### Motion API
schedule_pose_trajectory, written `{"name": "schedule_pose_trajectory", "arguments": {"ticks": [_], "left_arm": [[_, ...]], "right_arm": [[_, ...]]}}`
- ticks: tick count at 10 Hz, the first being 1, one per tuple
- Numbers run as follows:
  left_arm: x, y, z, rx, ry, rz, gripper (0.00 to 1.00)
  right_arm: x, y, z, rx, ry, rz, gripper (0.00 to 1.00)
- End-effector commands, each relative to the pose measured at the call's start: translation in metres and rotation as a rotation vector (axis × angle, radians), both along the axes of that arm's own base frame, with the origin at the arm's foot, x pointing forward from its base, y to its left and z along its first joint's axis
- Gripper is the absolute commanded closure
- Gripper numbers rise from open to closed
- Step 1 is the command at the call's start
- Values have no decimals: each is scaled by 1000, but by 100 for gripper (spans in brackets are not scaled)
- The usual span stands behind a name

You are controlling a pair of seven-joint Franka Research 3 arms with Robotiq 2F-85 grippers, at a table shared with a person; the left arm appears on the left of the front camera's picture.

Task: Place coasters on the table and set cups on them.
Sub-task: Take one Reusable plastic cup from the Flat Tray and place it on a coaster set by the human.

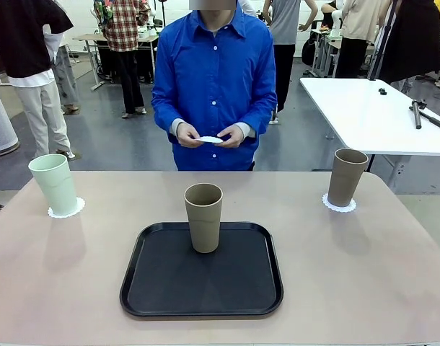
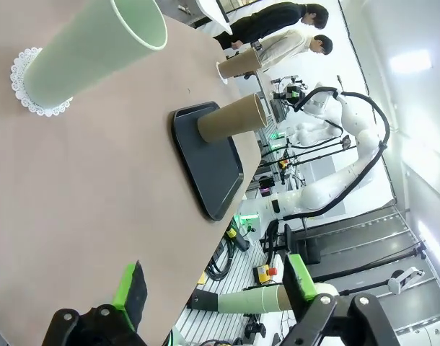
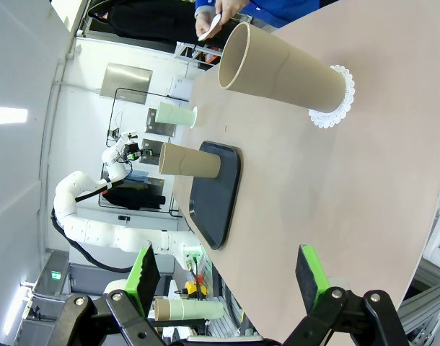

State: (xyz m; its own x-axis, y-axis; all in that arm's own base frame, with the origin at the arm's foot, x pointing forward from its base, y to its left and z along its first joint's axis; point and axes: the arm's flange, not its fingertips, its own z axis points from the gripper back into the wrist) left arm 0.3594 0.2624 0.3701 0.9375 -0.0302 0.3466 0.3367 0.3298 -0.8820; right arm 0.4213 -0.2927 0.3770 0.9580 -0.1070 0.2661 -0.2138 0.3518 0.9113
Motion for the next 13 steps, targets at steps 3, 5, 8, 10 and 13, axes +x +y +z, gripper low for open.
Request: {"name": "schedule_pose_trajectory", "arguments": {"ticks": [3,5,8,10,13], "left_arm": [[-1,1,1,1,0,4,0],[-1,1,1,1,0,4,0],[-1,1,1,1,0,4,0],[-1,1,1,1,0,4,0],[-1,1,1,1,0,4,0]], "right_arm": [[0,0,0,-6,4,1,0],[0,0,0,-6,4,1,0],[0,0,0,-6,4,1,0],[0,0,0,-6,4,1,0],[0,0,0,-6,4,1,0]]}}
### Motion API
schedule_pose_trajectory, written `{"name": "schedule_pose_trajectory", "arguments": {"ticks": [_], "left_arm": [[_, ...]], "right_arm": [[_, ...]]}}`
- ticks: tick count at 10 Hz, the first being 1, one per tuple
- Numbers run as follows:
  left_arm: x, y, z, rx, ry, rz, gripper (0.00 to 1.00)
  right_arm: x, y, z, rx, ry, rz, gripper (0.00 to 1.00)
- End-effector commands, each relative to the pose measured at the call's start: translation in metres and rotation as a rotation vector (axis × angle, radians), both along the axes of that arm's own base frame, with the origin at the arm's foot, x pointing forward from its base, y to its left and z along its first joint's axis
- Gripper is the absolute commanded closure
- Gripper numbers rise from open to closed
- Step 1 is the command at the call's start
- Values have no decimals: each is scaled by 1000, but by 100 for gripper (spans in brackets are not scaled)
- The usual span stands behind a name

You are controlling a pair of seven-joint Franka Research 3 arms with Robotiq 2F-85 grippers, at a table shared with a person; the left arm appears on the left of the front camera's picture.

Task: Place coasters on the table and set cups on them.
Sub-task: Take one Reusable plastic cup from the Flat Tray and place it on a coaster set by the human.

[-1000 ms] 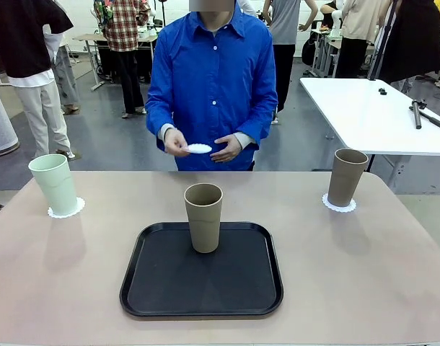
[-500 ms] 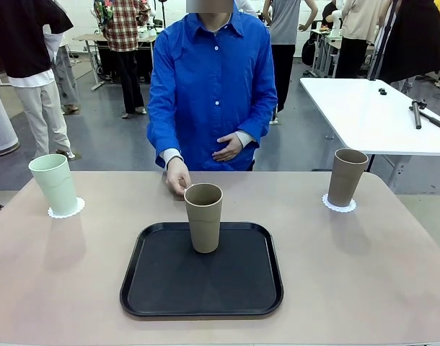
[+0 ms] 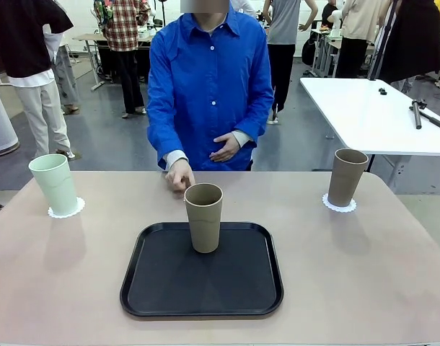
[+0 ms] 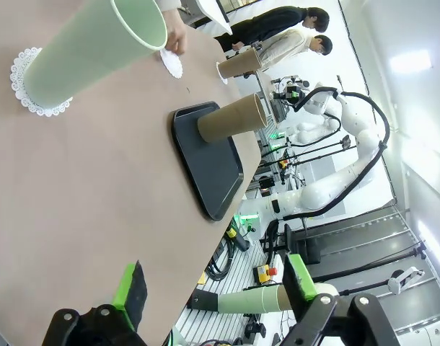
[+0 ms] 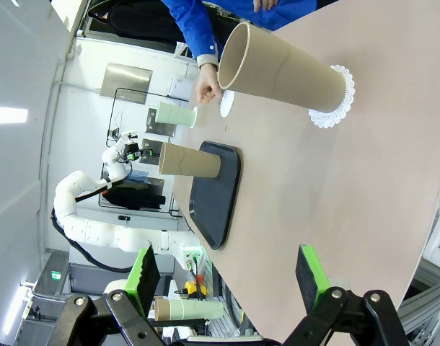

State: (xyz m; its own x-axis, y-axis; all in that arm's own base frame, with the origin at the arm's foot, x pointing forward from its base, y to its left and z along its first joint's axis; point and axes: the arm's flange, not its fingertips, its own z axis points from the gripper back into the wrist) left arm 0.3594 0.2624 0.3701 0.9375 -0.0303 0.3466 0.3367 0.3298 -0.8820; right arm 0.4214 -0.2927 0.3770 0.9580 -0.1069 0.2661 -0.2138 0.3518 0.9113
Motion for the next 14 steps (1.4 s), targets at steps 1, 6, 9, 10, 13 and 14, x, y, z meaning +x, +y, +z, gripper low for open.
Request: {"name": "schedule_pose_trajectory", "arguments": {"ticks": [1,6,9,10,13,14], "left_arm": [[-1,1,1,1,0,4,0],[-1,1,1,1,0,4,0],[-1,1,1,1,0,4,0],[-1,1,1,1,0,4,0],[-1,1,1,1,0,4,0],[-1,1,1,1,0,4,0]], "right_arm": [[0,0,0,-6,4,1,0],[0,0,0,-6,4,1,0],[0,0,0,-6,4,1,0],[0,0,0,-6,4,1,0],[0,0,0,-6,4,1,0],[0,0,0,0,0,0,0]]}}
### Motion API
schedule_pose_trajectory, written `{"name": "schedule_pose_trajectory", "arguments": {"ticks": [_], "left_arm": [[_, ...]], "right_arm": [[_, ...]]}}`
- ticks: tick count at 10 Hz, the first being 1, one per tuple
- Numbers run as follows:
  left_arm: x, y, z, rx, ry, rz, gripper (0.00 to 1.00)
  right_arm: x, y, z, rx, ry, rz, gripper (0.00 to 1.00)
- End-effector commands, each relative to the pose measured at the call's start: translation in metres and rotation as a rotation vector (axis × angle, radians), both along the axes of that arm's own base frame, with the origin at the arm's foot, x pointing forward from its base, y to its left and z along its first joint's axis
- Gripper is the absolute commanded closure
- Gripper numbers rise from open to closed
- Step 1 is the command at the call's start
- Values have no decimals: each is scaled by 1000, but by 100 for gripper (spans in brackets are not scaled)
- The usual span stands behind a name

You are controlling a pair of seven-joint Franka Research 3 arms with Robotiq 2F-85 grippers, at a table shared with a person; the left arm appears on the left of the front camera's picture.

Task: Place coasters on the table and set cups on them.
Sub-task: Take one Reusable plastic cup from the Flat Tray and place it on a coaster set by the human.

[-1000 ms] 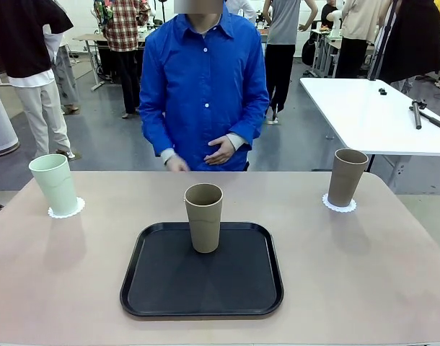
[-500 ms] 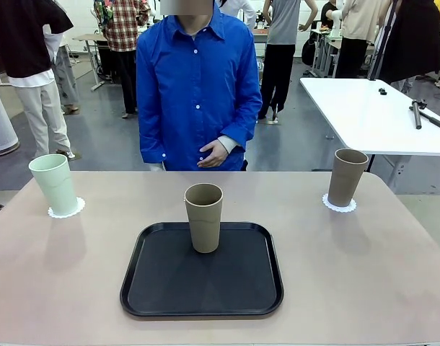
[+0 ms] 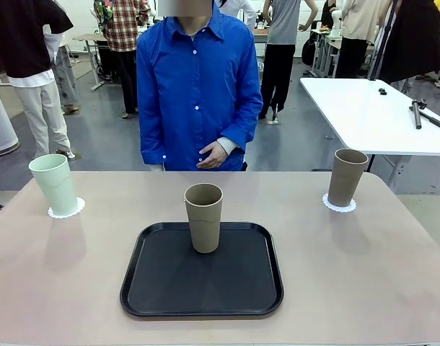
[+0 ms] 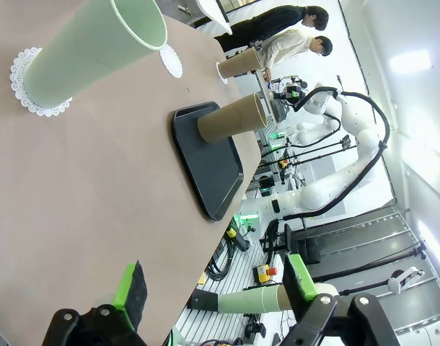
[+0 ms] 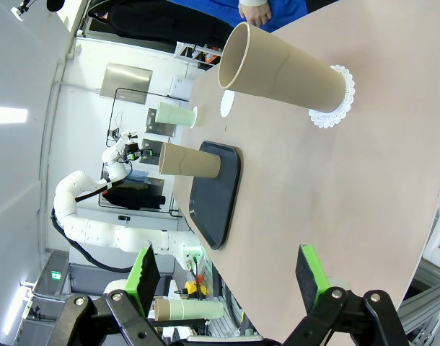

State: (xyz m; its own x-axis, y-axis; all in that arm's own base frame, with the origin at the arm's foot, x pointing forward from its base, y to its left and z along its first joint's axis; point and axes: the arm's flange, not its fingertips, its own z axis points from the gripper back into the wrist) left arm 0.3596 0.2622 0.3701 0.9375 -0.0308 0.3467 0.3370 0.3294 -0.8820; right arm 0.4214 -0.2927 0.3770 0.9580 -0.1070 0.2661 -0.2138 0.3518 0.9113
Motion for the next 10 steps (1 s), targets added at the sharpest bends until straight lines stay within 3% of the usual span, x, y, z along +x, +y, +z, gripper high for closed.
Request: {"name": "schedule_pose_trajectory", "arguments": {"ticks": [1,3,7,8,10], "left_arm": [[-1,1,1,1,0,5,0],[-1,1,1,1,0,5,0],[-1,1,1,1,0,5,0],[-1,1,1,1,0,5,0],[-1,1,1,1,0,5,0]], "right_arm": [[0,15,18,-52,-23,57,0],[8,65,69,-215,-49,208,0],[18,196,184,-621,-227,354,0],[19,229,195,-689,-291,378,0],[17,293,188,-818,-389,497,0]]}}
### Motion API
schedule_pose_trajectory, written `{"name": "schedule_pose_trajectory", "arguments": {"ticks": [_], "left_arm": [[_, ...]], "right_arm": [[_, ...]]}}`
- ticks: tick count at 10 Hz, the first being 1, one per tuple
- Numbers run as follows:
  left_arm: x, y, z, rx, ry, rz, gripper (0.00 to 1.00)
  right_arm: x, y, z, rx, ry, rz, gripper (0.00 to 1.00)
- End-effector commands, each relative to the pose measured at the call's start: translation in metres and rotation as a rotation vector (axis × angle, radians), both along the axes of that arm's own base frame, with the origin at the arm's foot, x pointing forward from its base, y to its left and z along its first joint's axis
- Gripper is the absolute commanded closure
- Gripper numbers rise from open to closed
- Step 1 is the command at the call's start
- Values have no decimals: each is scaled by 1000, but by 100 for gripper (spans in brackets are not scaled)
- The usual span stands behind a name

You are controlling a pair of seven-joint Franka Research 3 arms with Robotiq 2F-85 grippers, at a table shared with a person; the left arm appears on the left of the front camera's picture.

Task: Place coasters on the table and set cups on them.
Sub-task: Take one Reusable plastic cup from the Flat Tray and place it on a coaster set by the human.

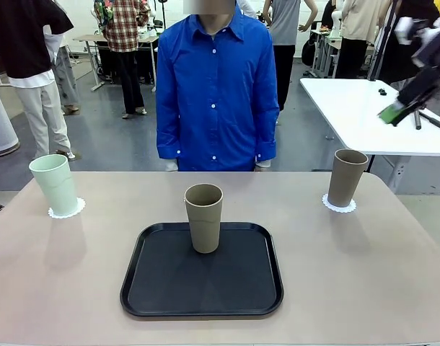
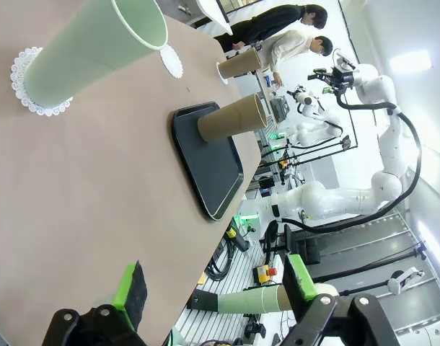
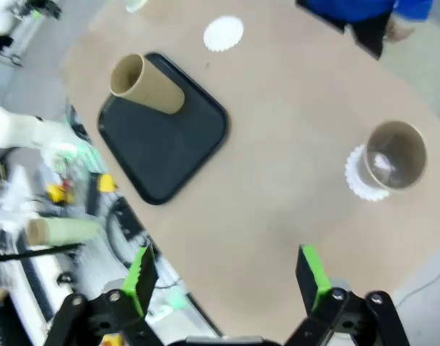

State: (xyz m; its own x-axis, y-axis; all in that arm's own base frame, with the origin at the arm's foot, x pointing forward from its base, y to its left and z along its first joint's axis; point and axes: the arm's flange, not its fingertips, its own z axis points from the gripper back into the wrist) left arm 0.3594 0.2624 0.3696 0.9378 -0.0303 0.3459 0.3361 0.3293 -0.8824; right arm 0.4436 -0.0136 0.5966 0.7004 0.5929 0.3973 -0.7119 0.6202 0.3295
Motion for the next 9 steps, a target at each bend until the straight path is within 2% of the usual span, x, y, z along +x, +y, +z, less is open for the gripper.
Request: {"name": "schedule_pose_trajectory", "arguments": {"ticks": [1,2,4,7,9], "left_arm": [[-1,1,1,2,-1,4,0],[-1,1,1,2,-1,4,0],[-1,1,1,2,-1,4,0],[-1,1,1,2,-1,4,0],[-1,1,1,2,-1,4,0]], "right_arm": [[-16,48,-46,-134,-95,123,0],[-21,74,-58,-186,-120,183,0],[-29,117,-93,-262,-124,279,0],[-26,139,-141,-276,-49,351,0],[-35,141,-155,-219,9,393,0]]}}
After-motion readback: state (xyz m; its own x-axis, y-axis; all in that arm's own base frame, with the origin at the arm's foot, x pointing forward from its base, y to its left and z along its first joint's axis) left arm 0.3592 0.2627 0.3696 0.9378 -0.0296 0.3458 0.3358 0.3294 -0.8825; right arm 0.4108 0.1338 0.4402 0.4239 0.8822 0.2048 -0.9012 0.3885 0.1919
